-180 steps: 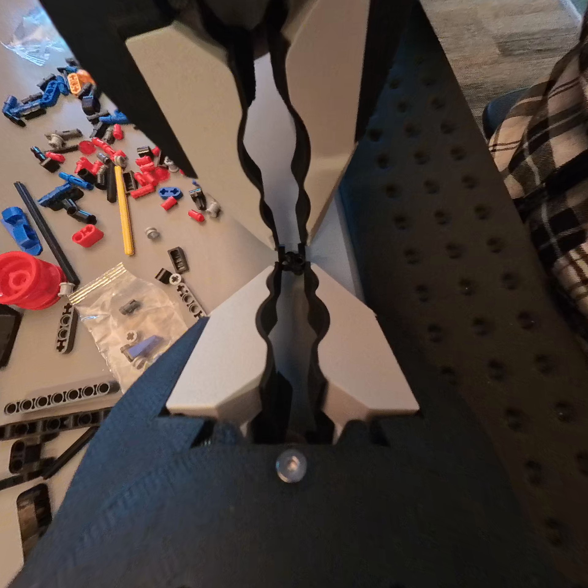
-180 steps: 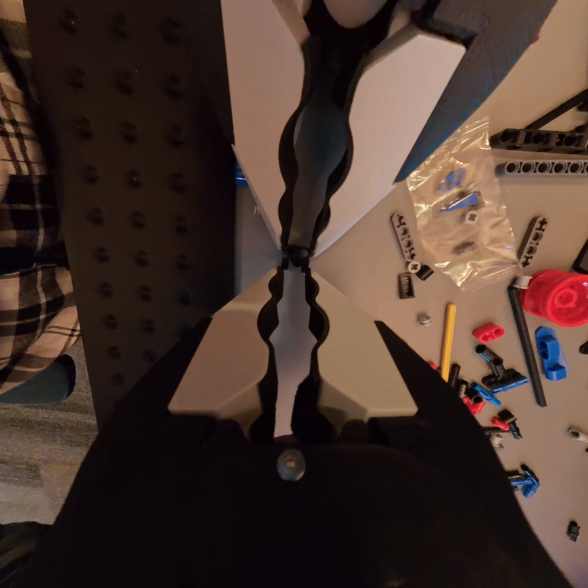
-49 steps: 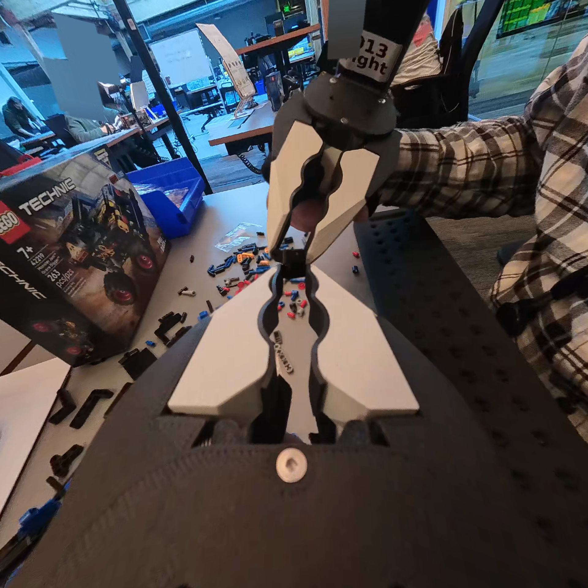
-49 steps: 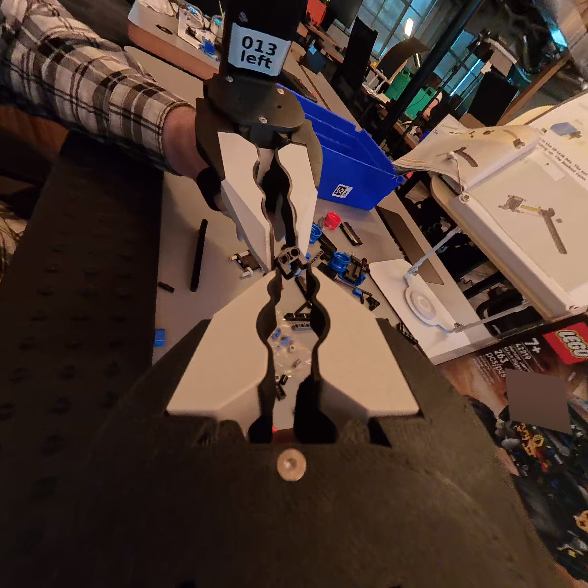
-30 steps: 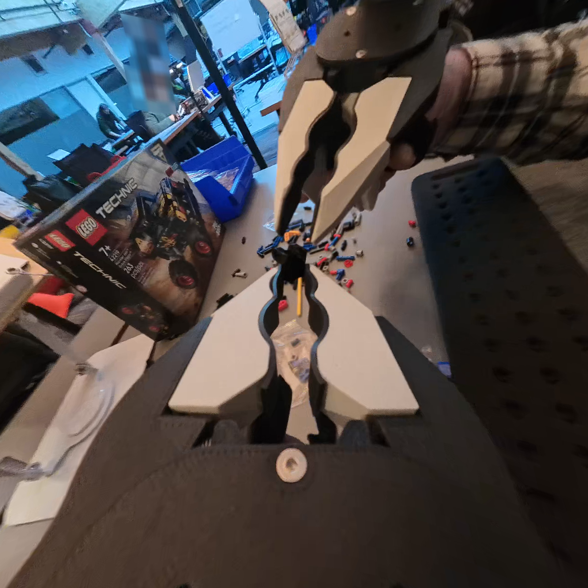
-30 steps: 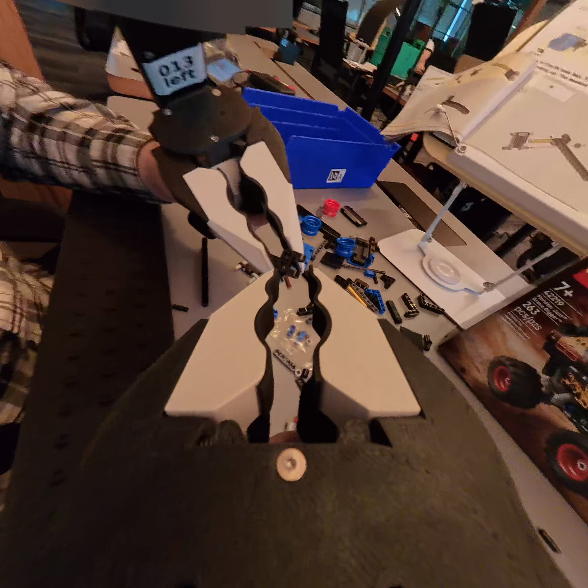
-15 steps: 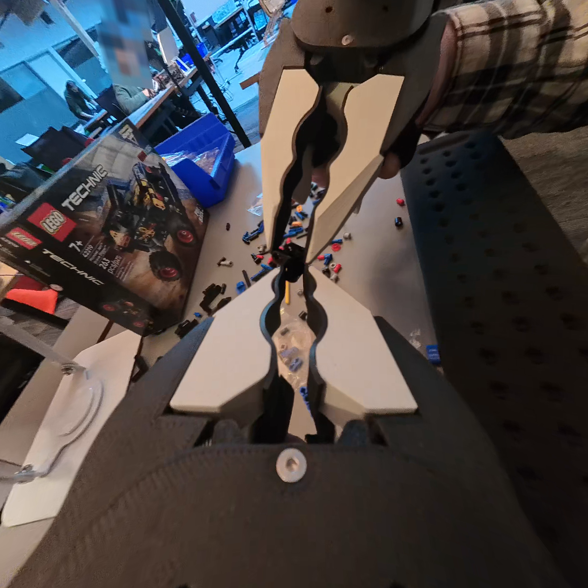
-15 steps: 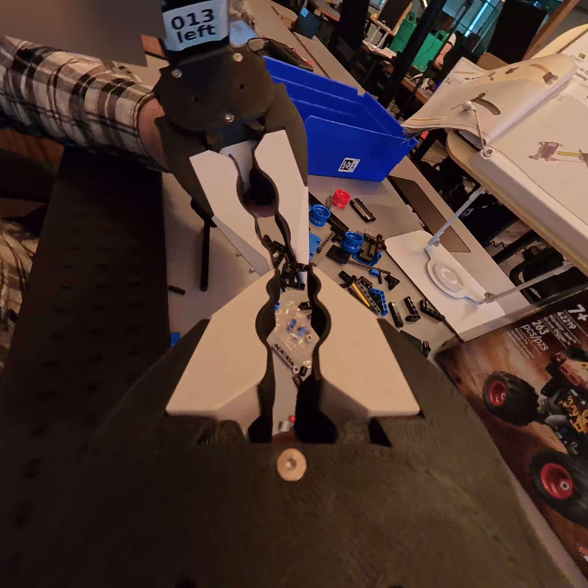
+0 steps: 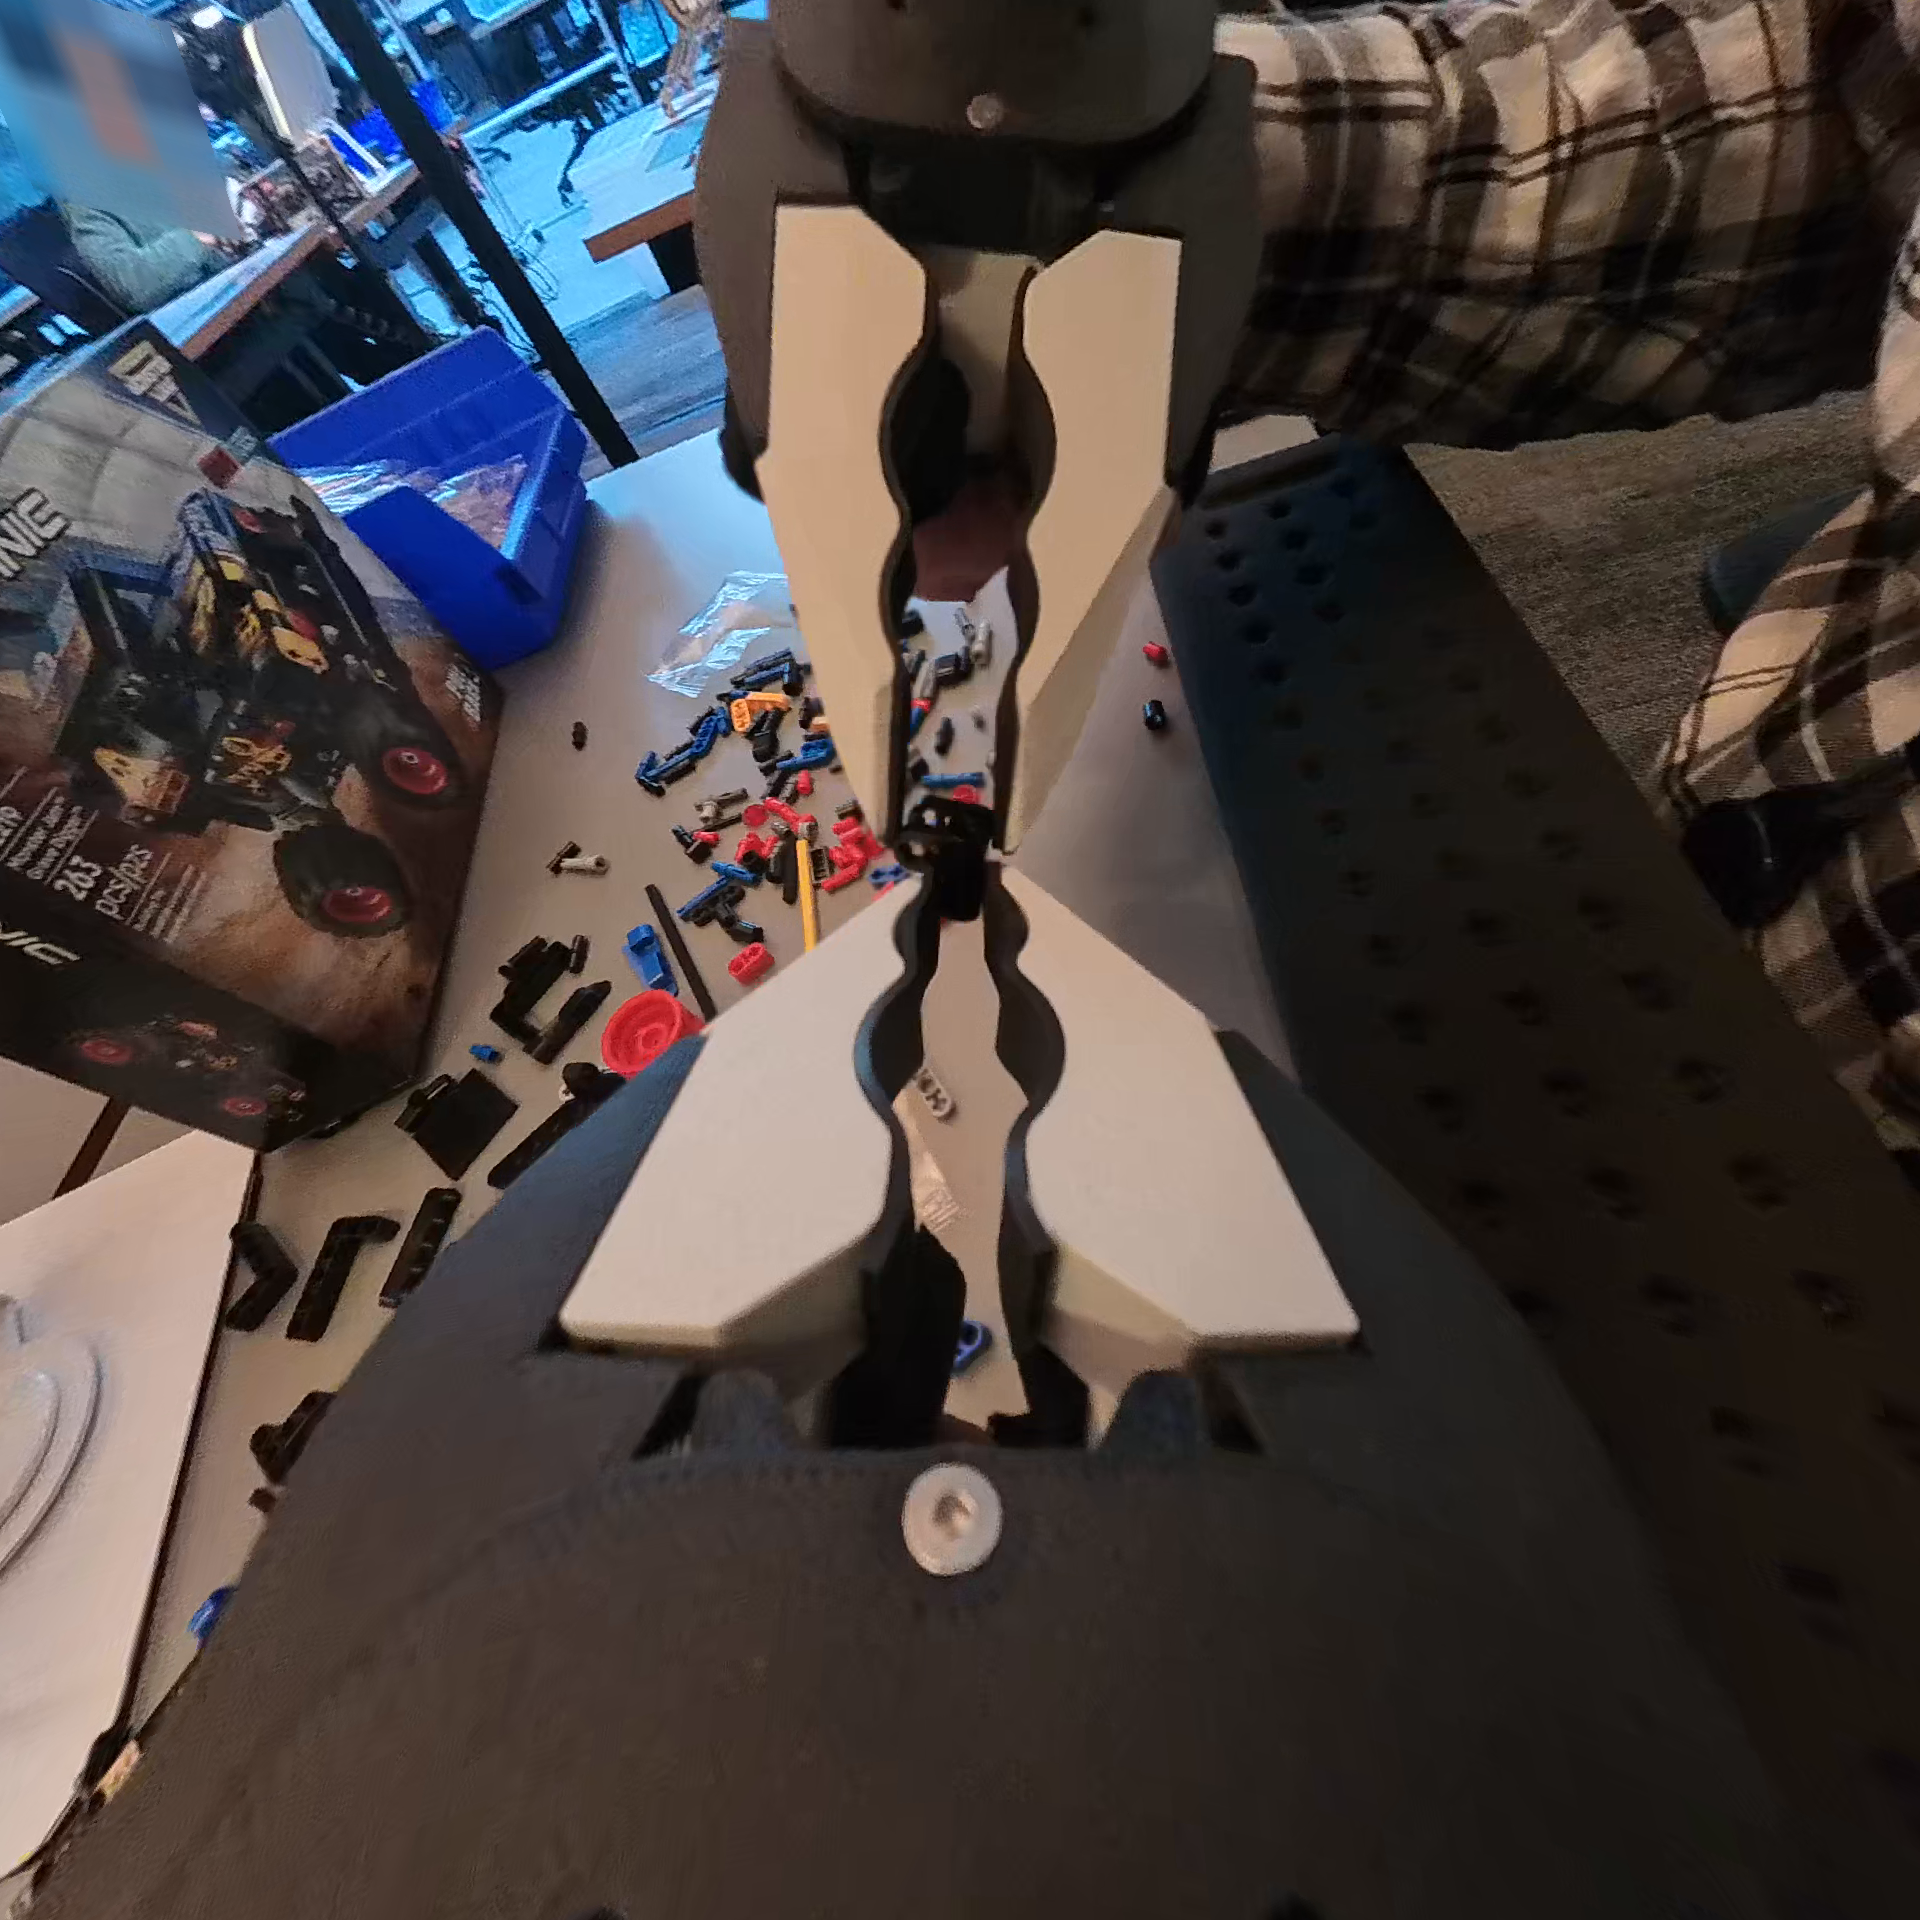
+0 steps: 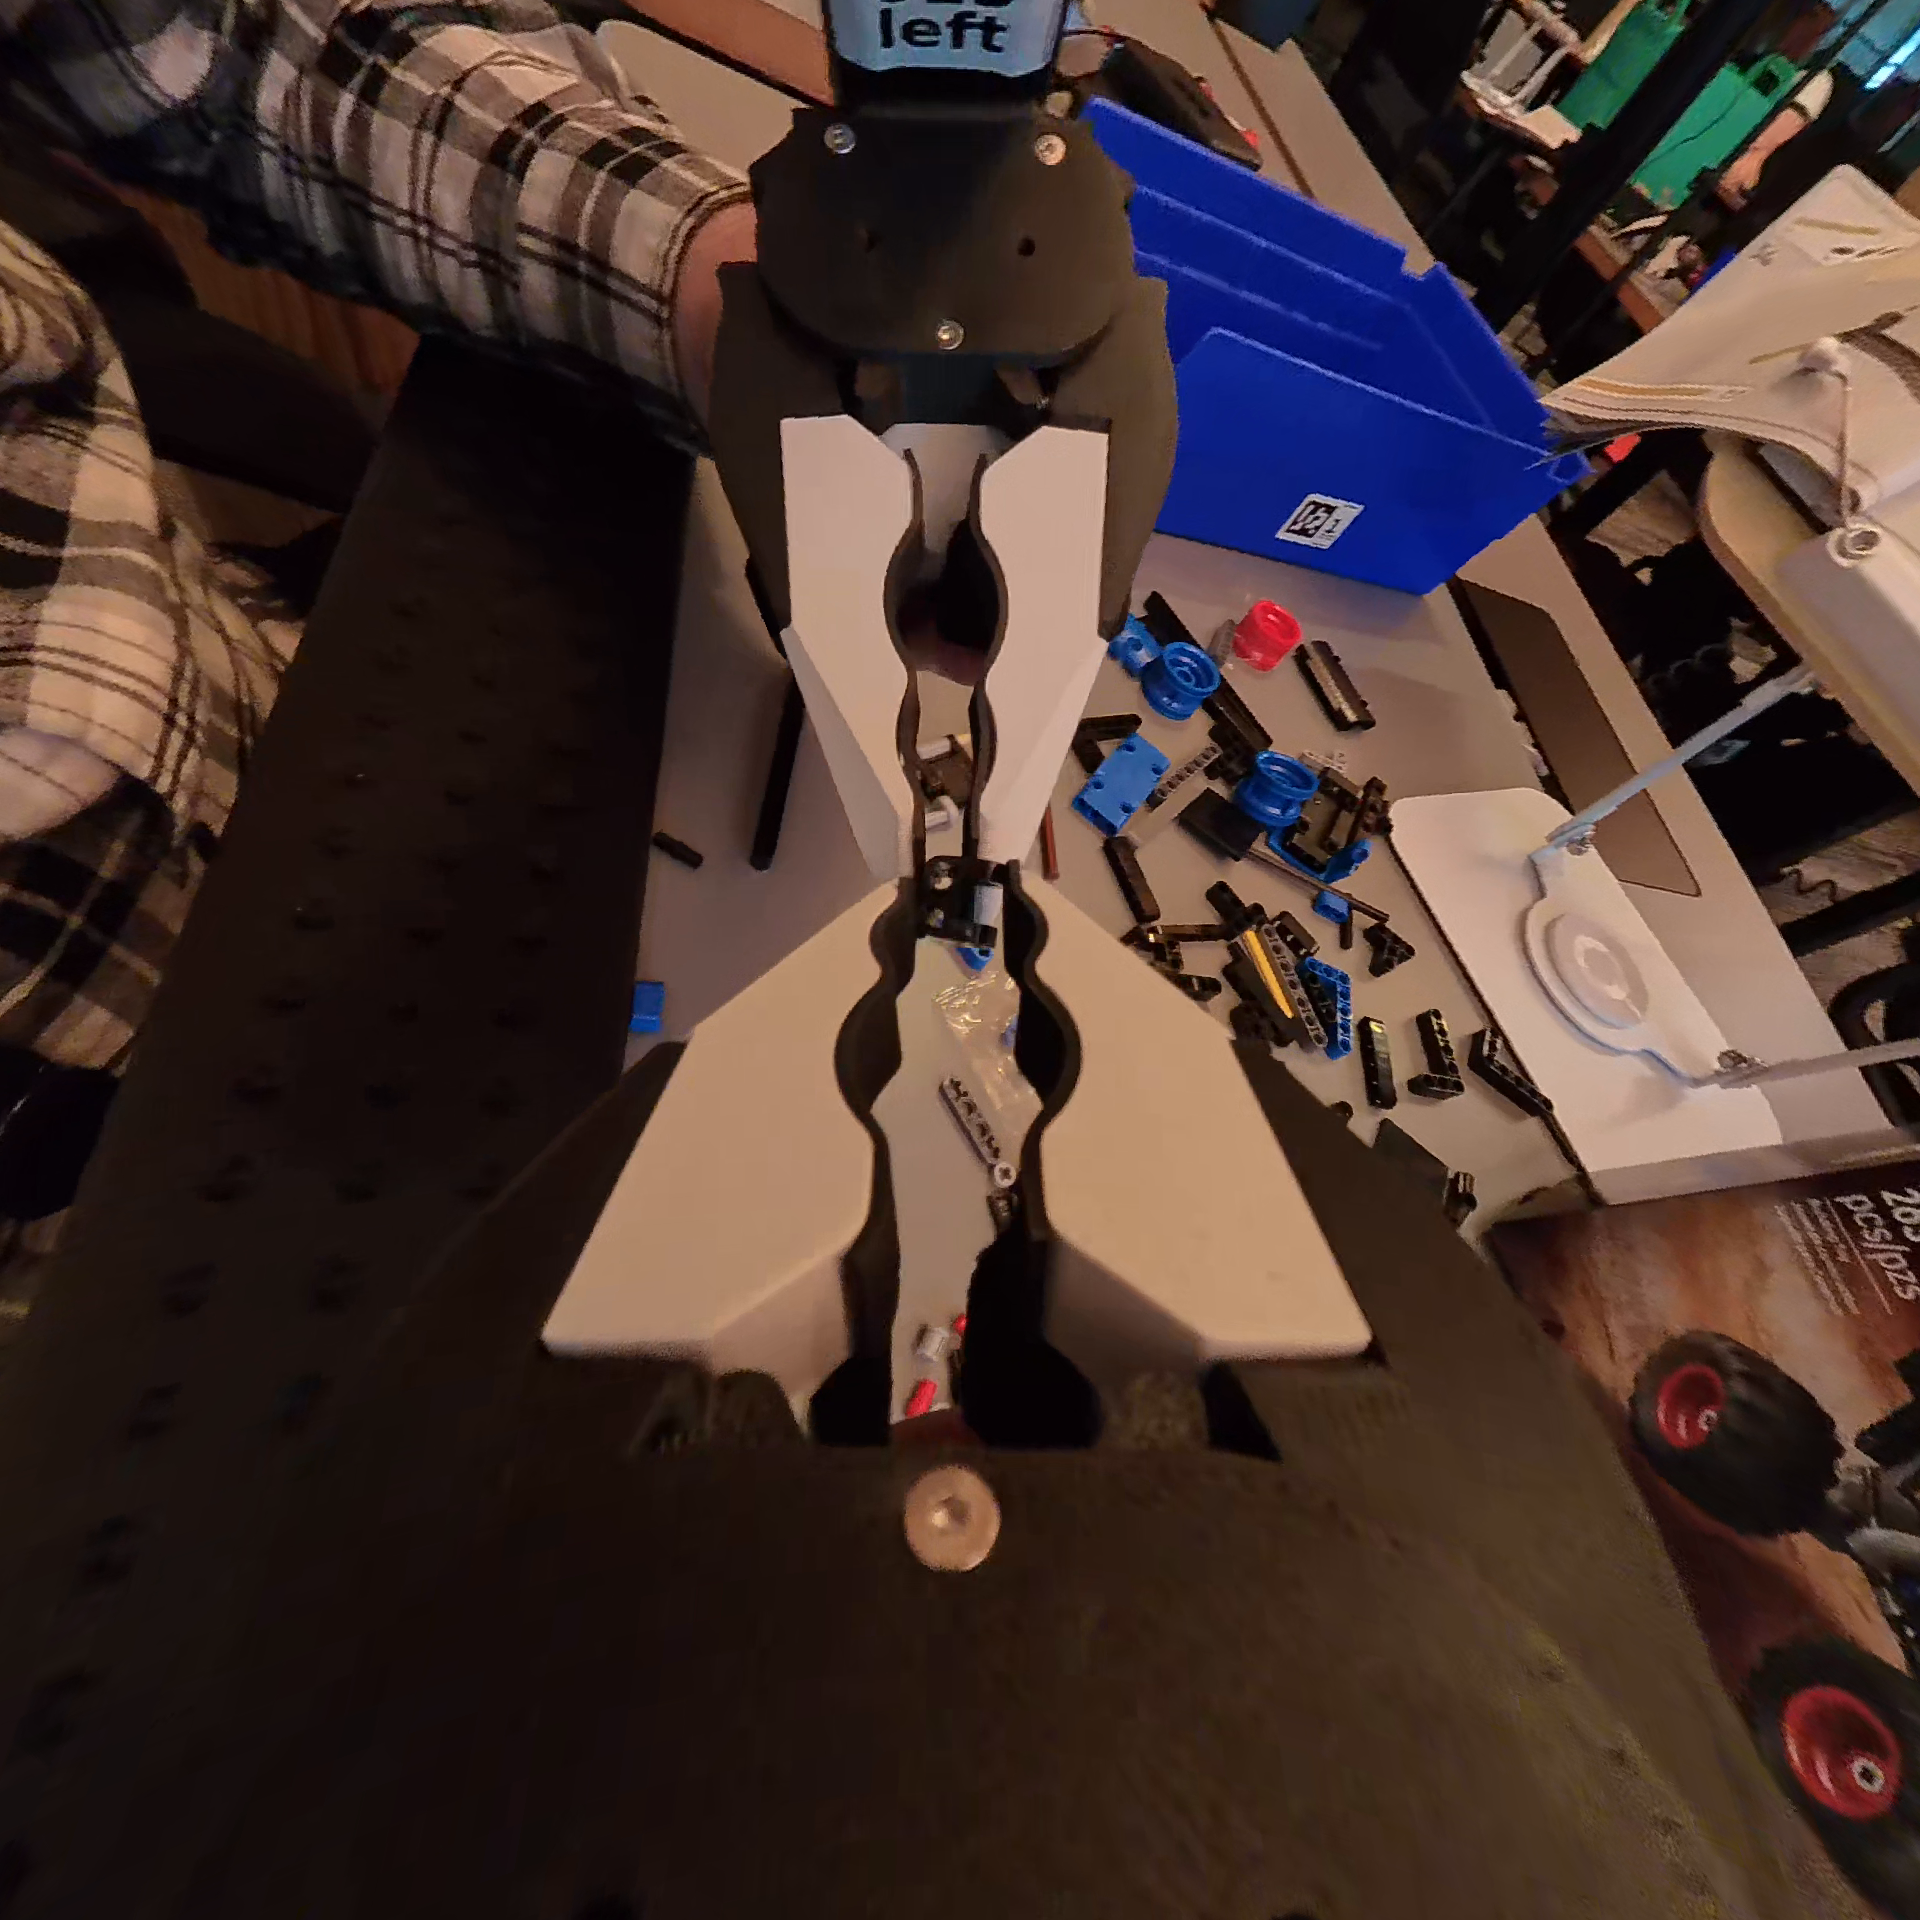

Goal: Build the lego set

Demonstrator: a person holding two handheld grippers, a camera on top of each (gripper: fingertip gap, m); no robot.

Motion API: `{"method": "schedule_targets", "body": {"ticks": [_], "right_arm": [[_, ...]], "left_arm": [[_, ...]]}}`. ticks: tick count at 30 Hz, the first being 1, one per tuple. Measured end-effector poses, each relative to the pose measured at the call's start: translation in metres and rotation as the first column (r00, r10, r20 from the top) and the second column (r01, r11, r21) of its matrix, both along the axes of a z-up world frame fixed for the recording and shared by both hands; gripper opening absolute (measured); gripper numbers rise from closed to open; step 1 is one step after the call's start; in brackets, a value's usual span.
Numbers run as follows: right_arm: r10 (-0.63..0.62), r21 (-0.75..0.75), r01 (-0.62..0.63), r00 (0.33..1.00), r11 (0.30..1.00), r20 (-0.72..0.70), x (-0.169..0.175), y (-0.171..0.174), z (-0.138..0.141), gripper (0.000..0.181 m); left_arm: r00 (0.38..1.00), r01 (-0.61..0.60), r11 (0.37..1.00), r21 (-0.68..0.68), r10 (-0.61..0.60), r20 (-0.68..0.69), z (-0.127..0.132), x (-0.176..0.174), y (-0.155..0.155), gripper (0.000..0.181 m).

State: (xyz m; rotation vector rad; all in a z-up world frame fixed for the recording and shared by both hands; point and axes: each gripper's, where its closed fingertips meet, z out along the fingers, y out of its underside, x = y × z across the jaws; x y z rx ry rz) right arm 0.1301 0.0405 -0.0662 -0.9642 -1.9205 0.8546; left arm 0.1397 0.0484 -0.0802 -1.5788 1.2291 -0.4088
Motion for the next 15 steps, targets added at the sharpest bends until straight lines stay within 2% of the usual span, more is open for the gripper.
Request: {"method": "schedule_targets", "body": {"ticks": [10, 15], "right_arm": [[0.163, -0.038, -0.160, 0.982, 0.986, 0.091, 0.010, -0.018, -0.003, 0.016], [0.120, -0.065, -0.116, 0.991, 0.991, 0.053, 0.005, -0.010, 0.001, 0.016]], "left_arm": [[0.993, 0.119, 0.991, -0.063, -0.119, 0.014, -0.002, 0.009, -0.018, 0.006], [0.995, 0.083, 0.994, -0.065, -0.080, 0.053, 0.002, 0.004, -0.011, 0.006]]}}
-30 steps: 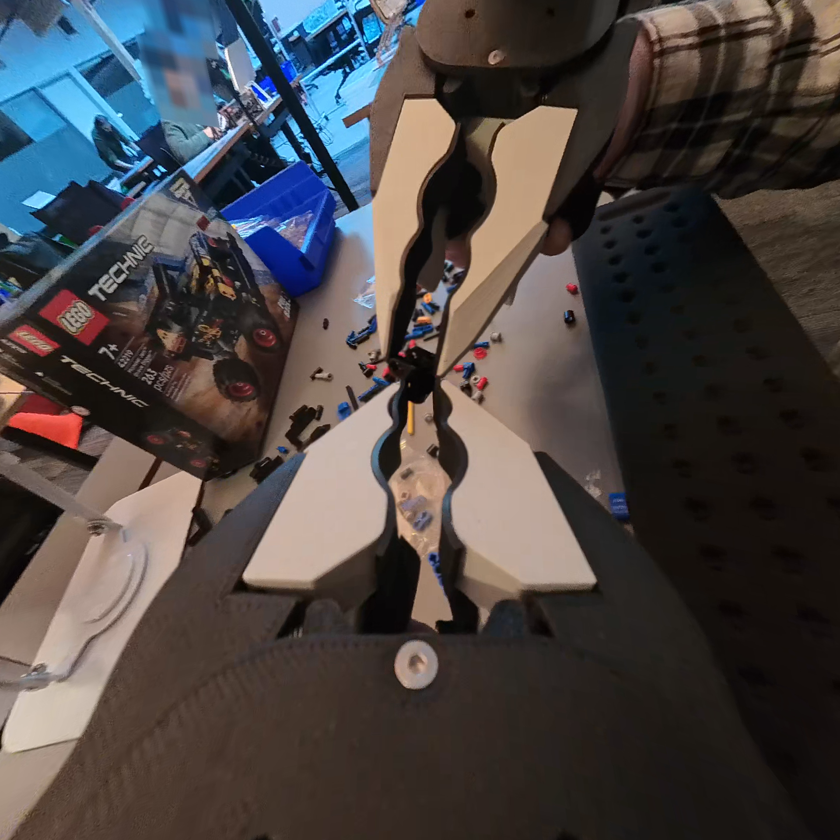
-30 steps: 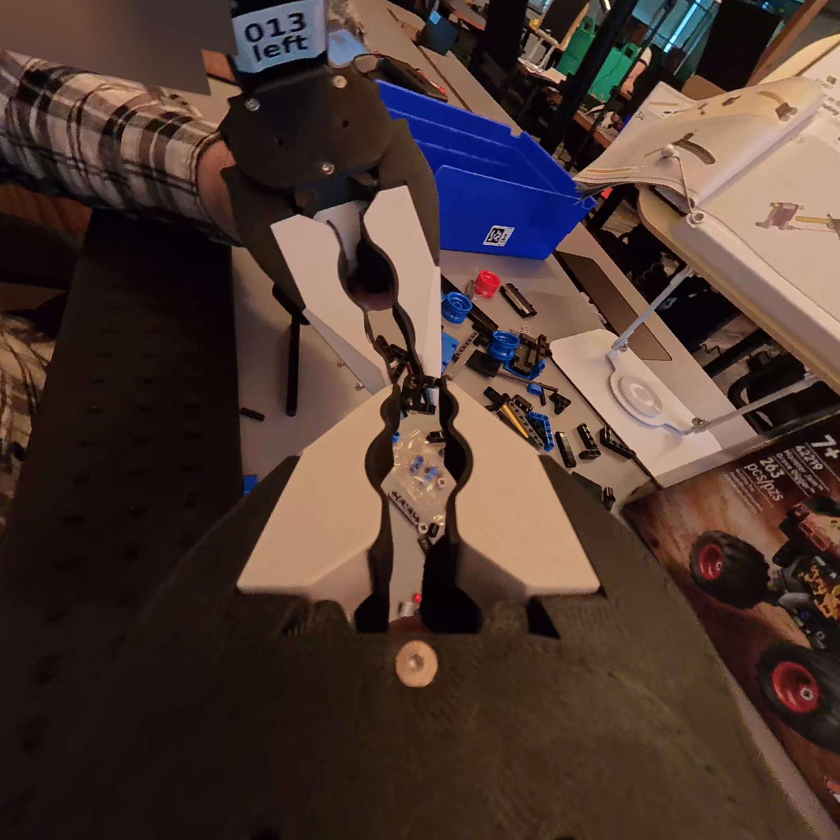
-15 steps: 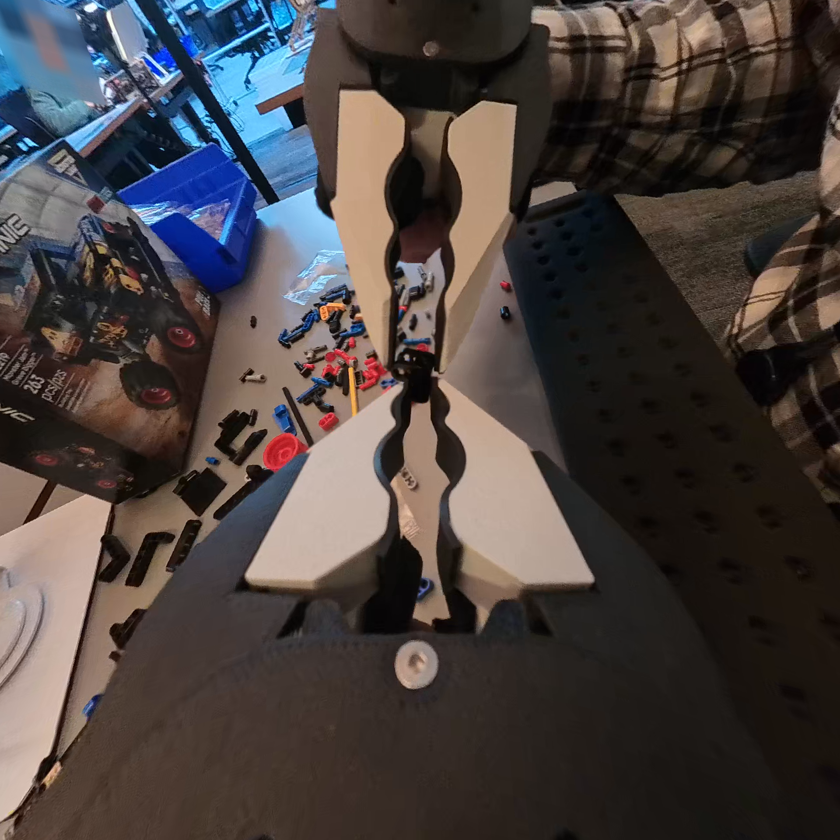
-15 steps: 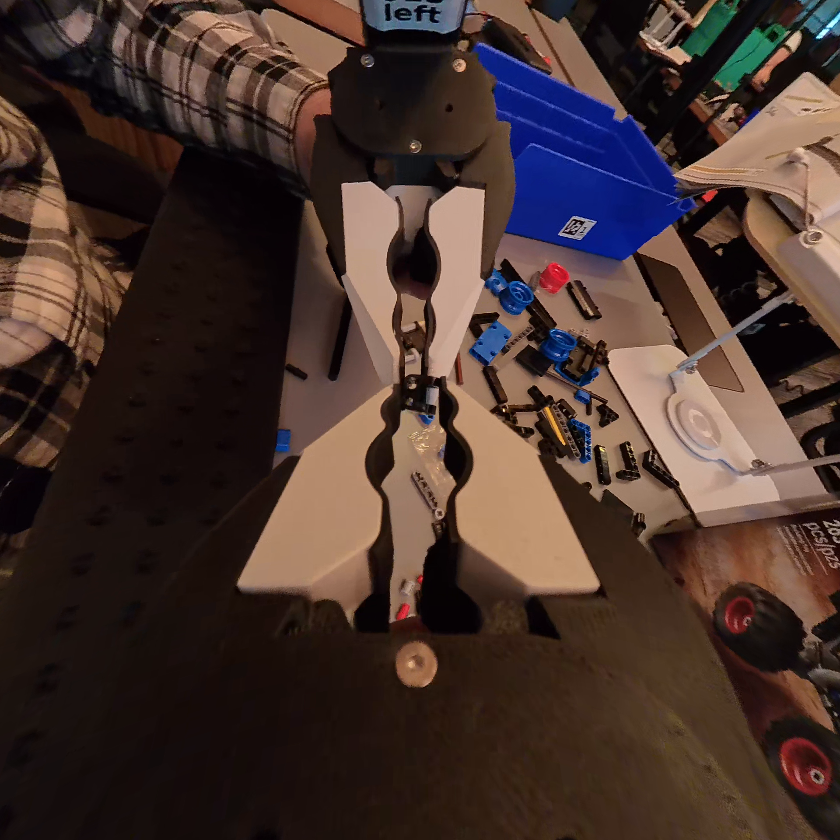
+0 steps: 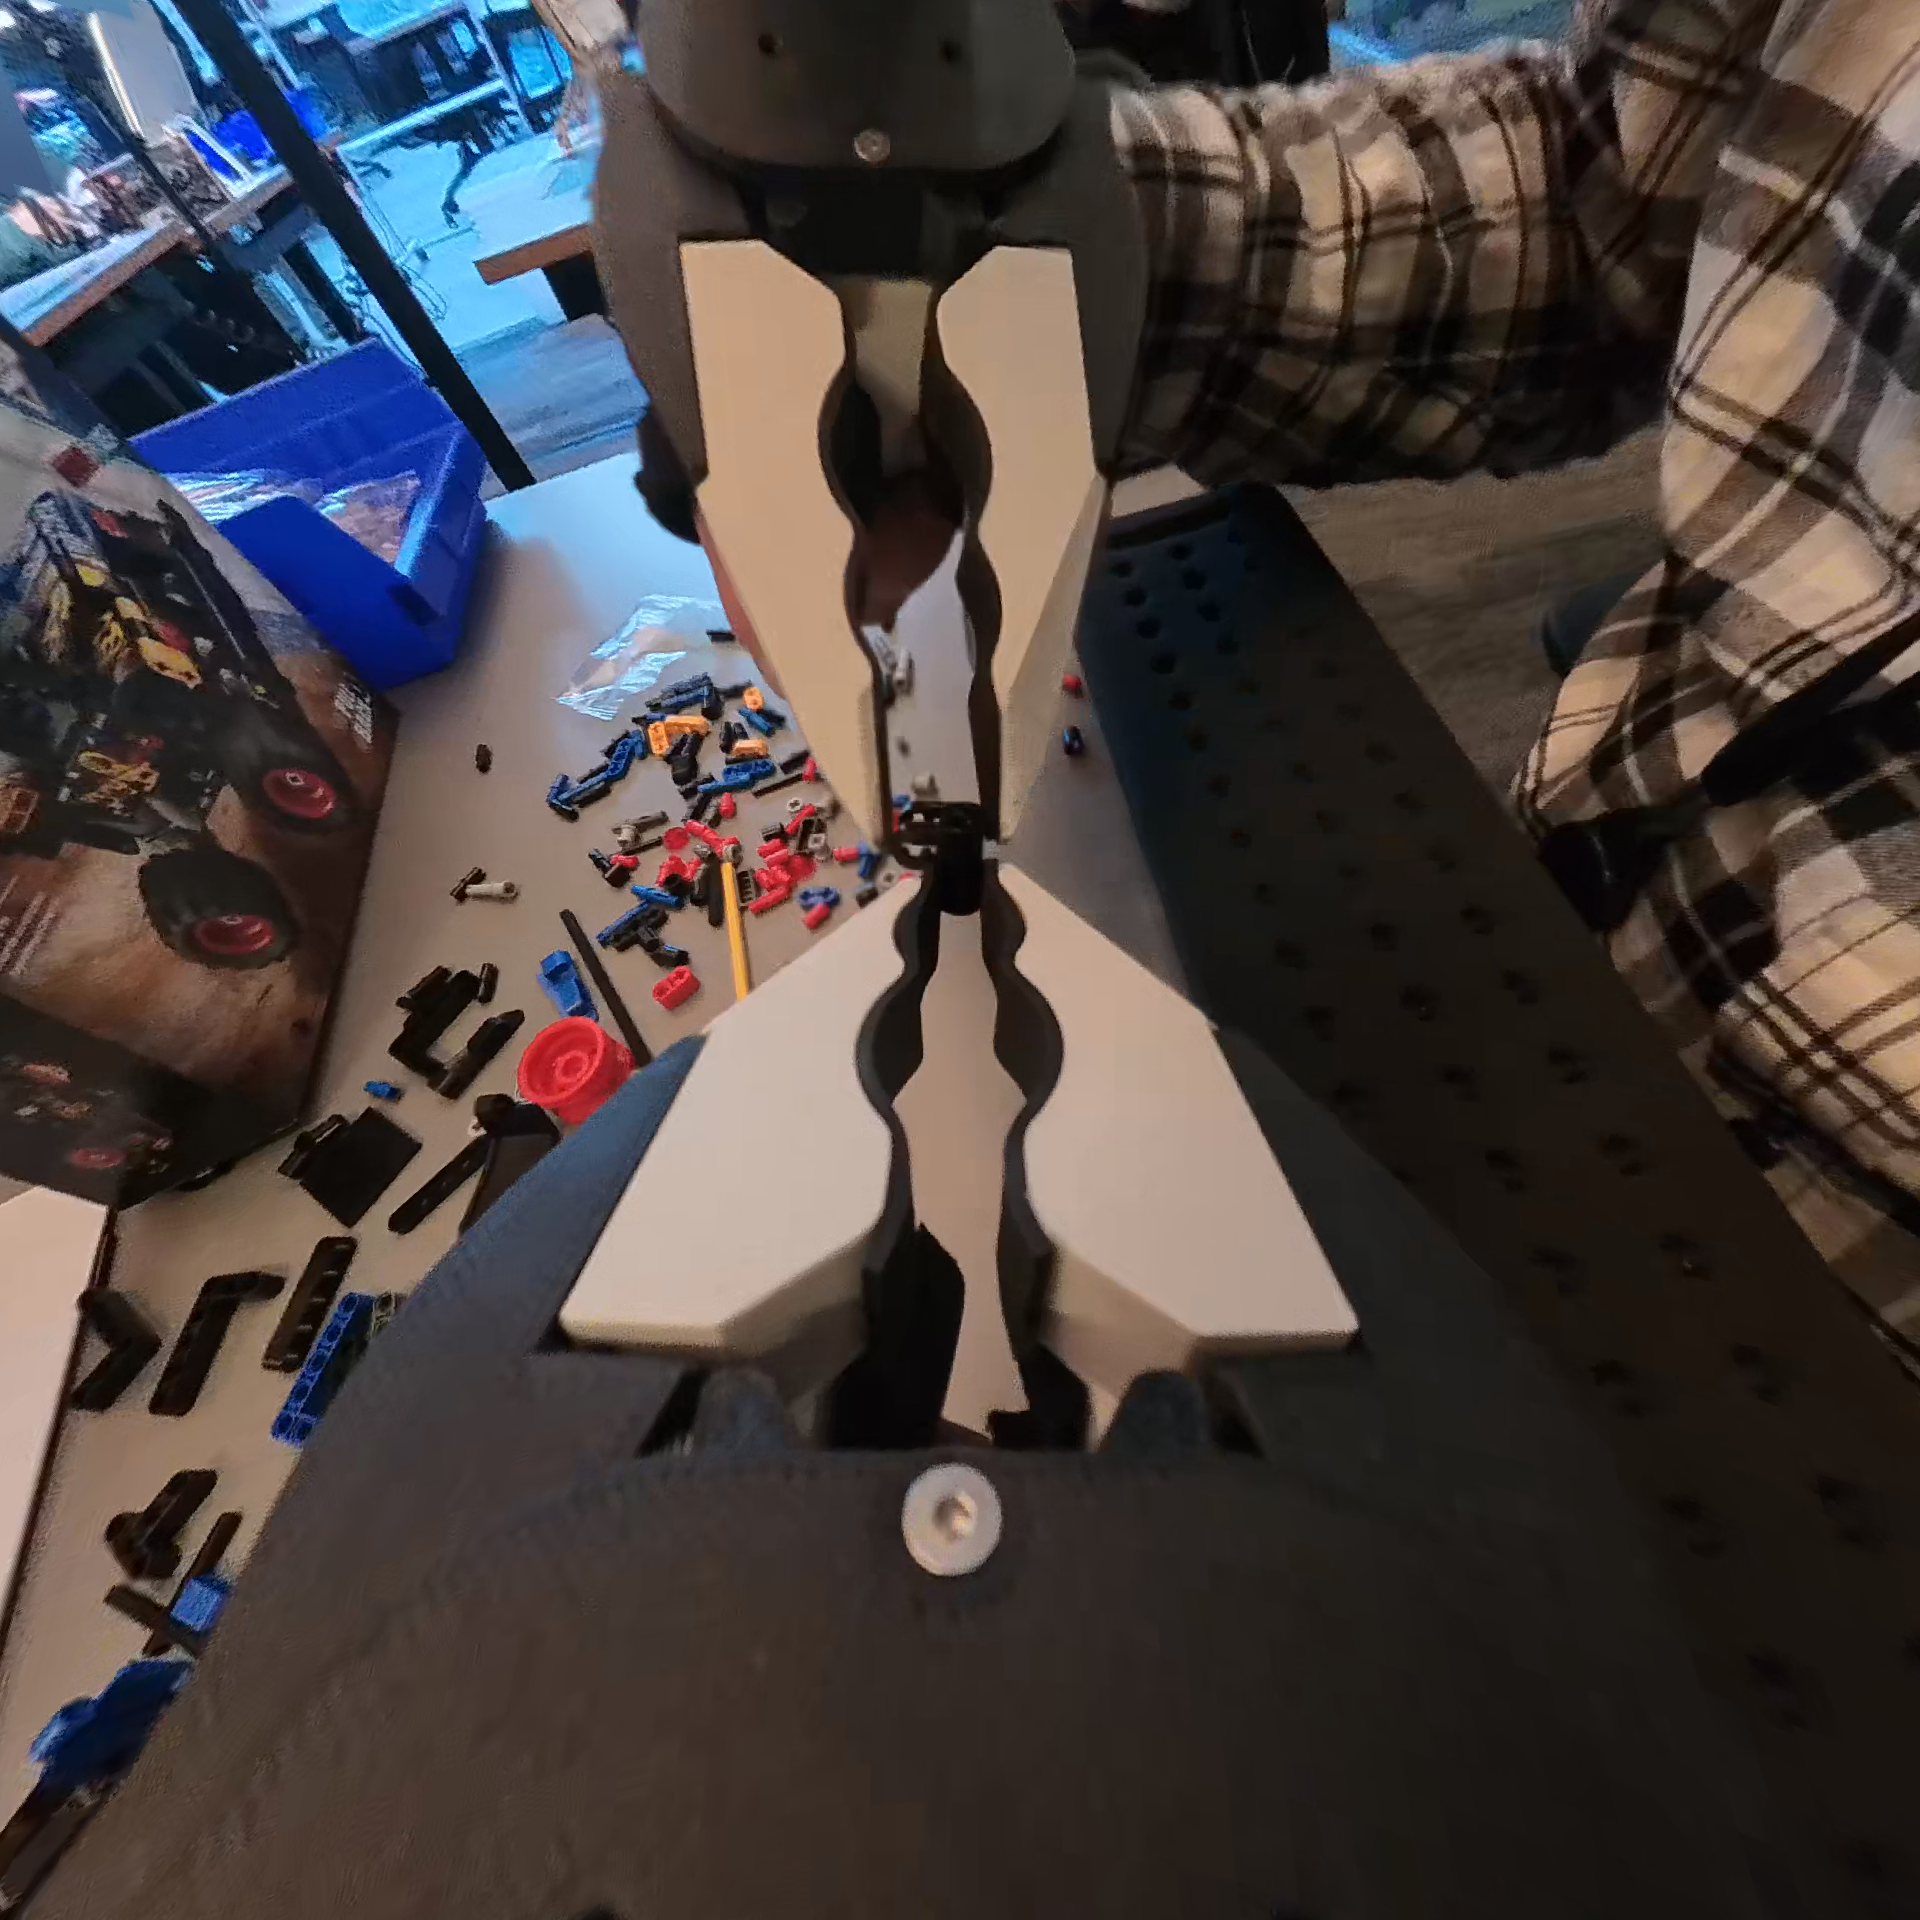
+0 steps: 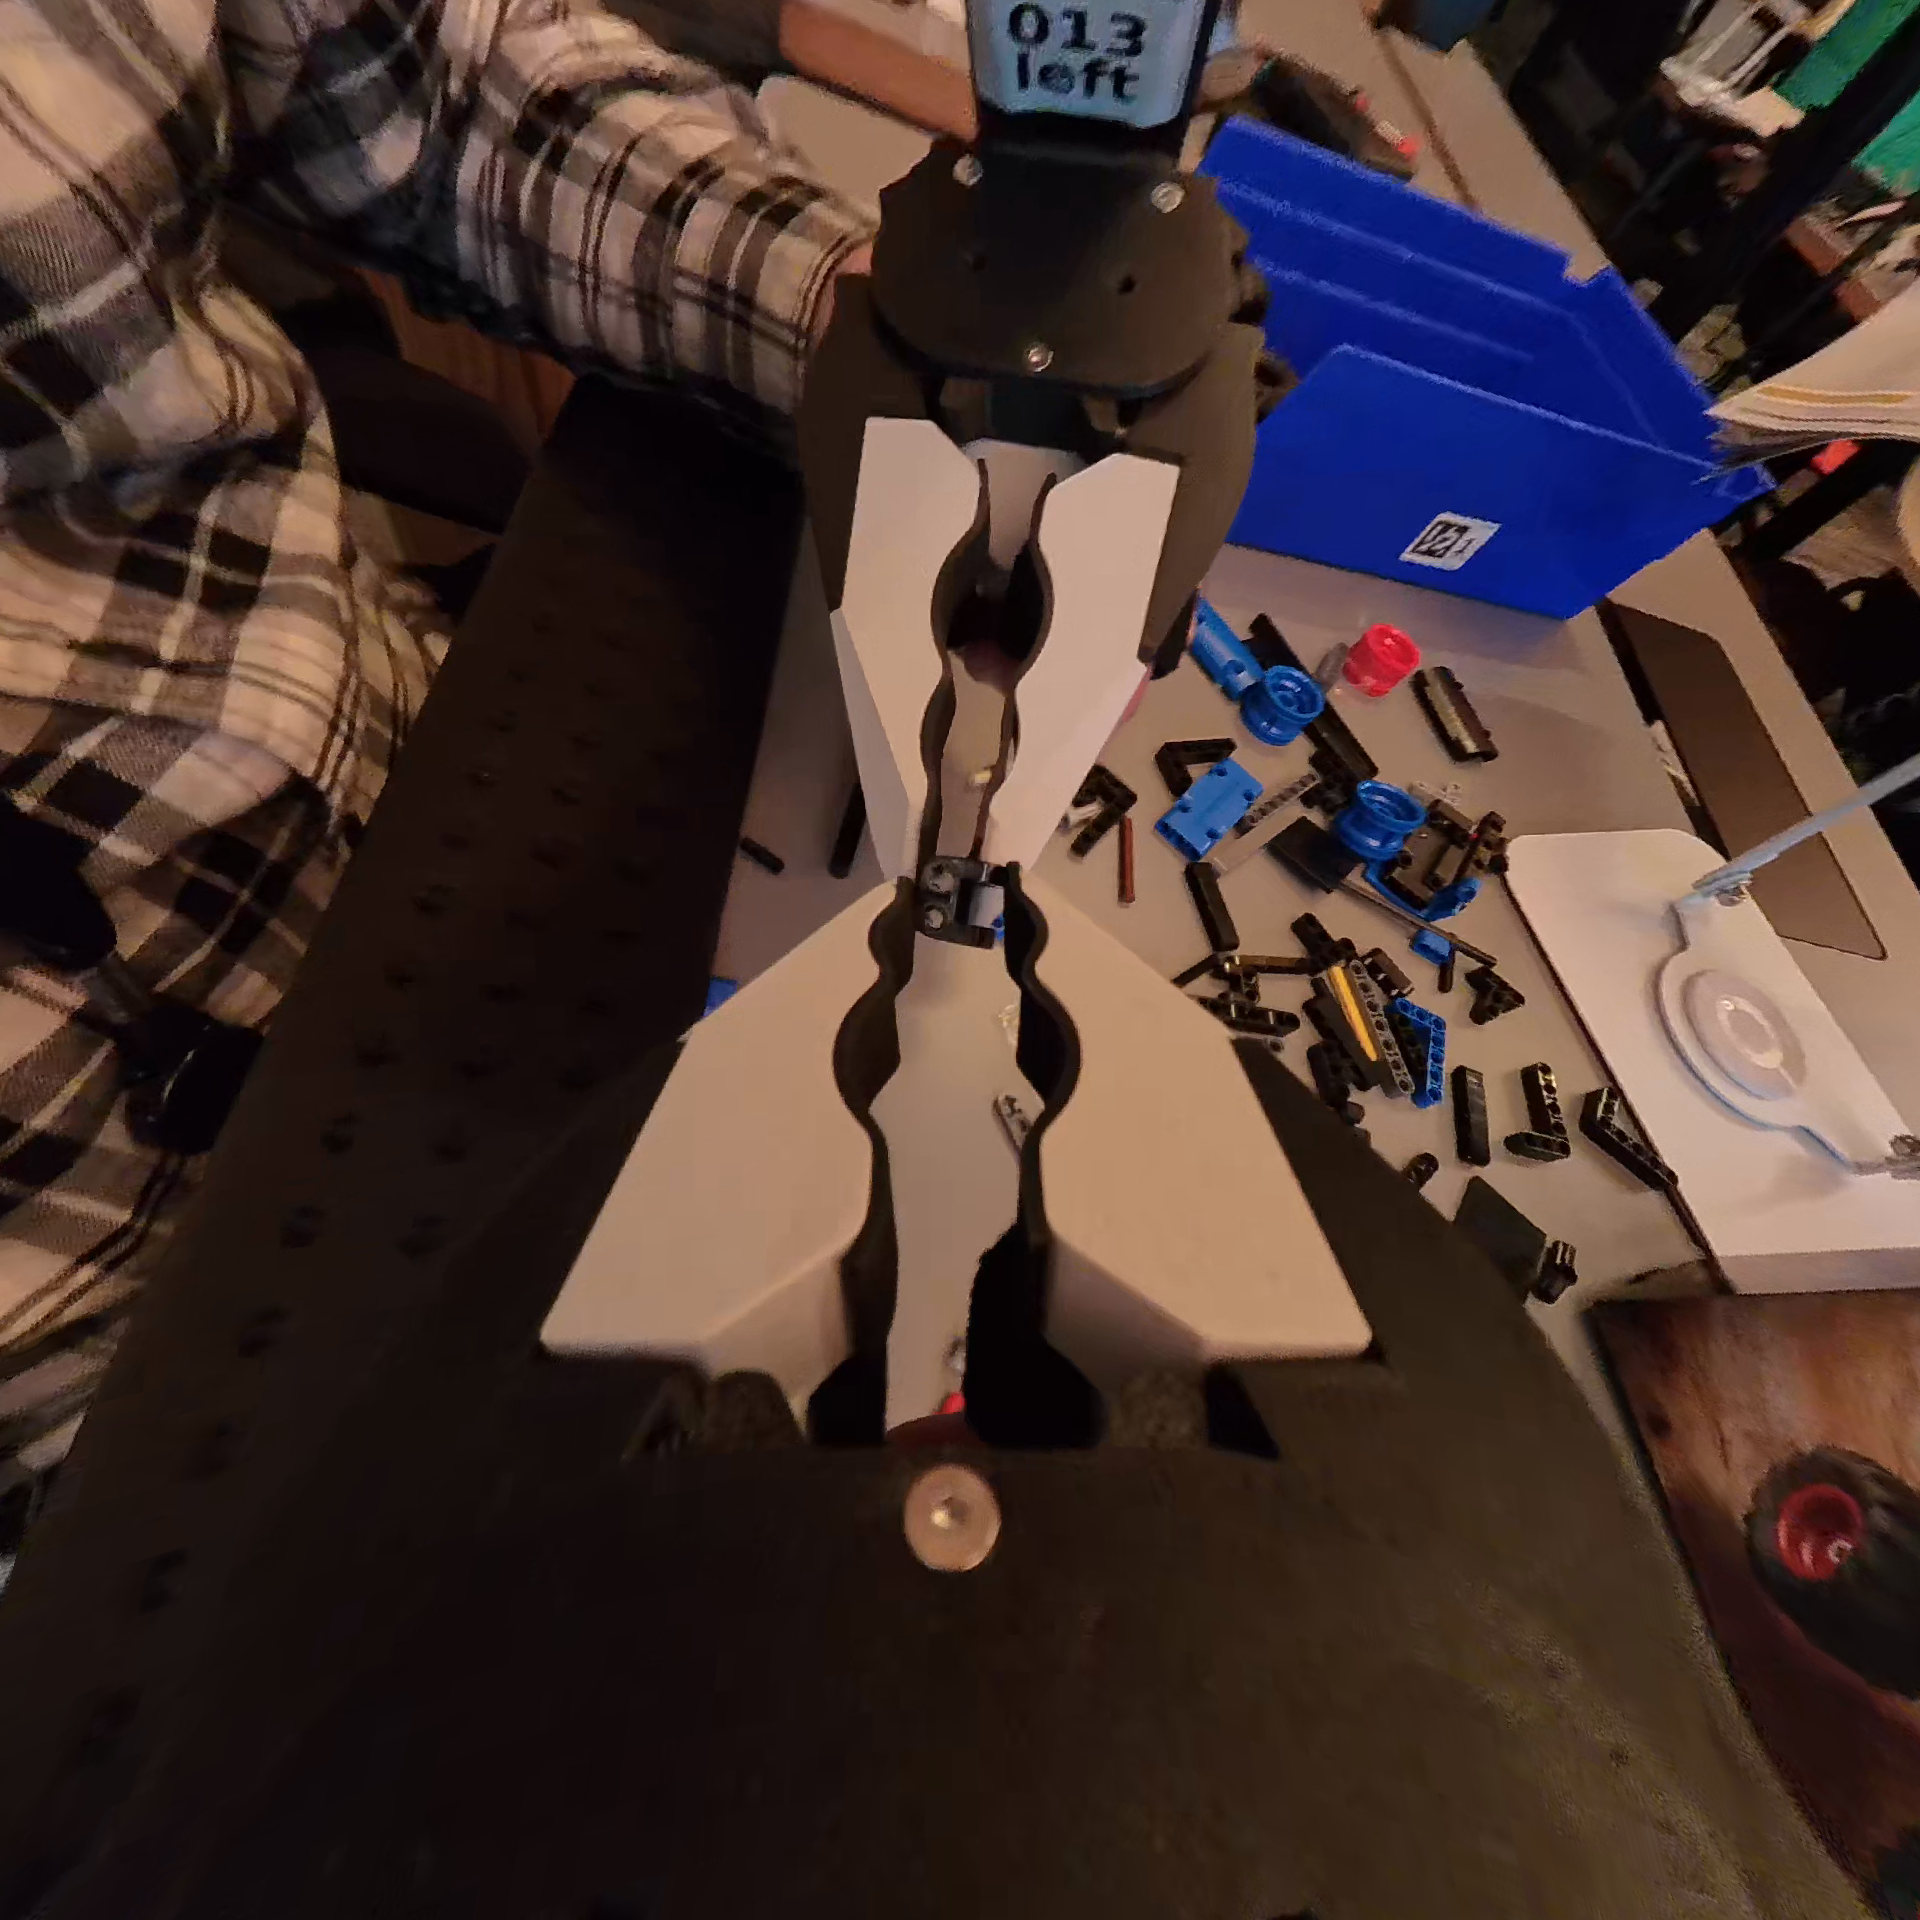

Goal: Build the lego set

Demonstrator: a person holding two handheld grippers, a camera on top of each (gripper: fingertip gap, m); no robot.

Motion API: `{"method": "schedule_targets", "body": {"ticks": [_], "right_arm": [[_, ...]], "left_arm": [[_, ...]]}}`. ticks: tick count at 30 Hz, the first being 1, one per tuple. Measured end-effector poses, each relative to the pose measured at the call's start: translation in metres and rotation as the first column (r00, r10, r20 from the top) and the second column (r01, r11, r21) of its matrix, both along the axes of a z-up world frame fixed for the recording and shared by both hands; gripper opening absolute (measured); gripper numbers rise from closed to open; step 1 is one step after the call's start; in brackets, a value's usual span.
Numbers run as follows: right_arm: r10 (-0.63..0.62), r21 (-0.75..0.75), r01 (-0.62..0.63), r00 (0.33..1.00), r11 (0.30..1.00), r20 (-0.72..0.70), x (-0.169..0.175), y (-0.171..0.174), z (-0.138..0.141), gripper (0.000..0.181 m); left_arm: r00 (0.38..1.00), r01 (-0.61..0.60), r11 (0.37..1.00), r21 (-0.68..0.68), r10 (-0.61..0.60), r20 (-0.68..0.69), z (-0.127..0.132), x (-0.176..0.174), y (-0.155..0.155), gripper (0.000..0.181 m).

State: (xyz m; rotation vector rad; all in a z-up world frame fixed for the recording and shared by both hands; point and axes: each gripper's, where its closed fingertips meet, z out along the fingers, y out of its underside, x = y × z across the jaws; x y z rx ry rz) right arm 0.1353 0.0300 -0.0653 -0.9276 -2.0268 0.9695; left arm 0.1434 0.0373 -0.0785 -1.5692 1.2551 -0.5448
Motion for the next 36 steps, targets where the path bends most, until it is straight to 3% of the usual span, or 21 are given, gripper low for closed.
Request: {"method": "schedule_targets", "body": {"ticks": [7, 12, 17, 30, 31, 36], "right_arm": [[-0.127, -0.067, 0.122, 0.989, 0.990, -0.072, -0.004, 0.015, 0.006, 0.026], [-0.148, -0.124, 0.136, 0.984, 0.983, -0.094, 0.000, 0.014, 0.012, 0.030], [-0.182, -0.150, 0.165, 0.978, 0.975, -0.107, -0.004, 0.017, 0.013, 0.014], [-0.284, -0.123, 0.260, 0.924, 0.958, -0.258, -0.018, 0.026, 0.031, 0.012], [-0.304, -0.114, 0.283, 0.911, 0.952, -0.278, -0.019, 0.029, 0.034, 0.000], [-0.318, -0.038, 0.322, 0.896, 0.946, -0.310, -0.024, 0.028, 0.031, 0.000]], "left_arm": [[0.998, -0.057, 0.998, 0.032, 0.057, 0.016, 0.004, -0.005, 0.009, 0.006], [0.996, -0.069, 0.997, 0.029, 0.067, 0.051, 0.010, -0.007, 0.011, 0.006], [0.991, -0.076, 0.996, 0.040, 0.071, 0.113, 0.020, -0.009, 0.012, 0.006], [0.961, -0.147, 0.989, 0.020, 0.138, 0.240, 0.037, -0.025, 0.024, 0.009], [0.957, -0.151, 0.988, 0.011, 0.143, 0.253, 0.038, -0.027, 0.025, 0.016], [0.943, -0.171, 0.985, 0.008, 0.162, 0.291, 0.042, -0.029, 0.029, 0.000]]}}
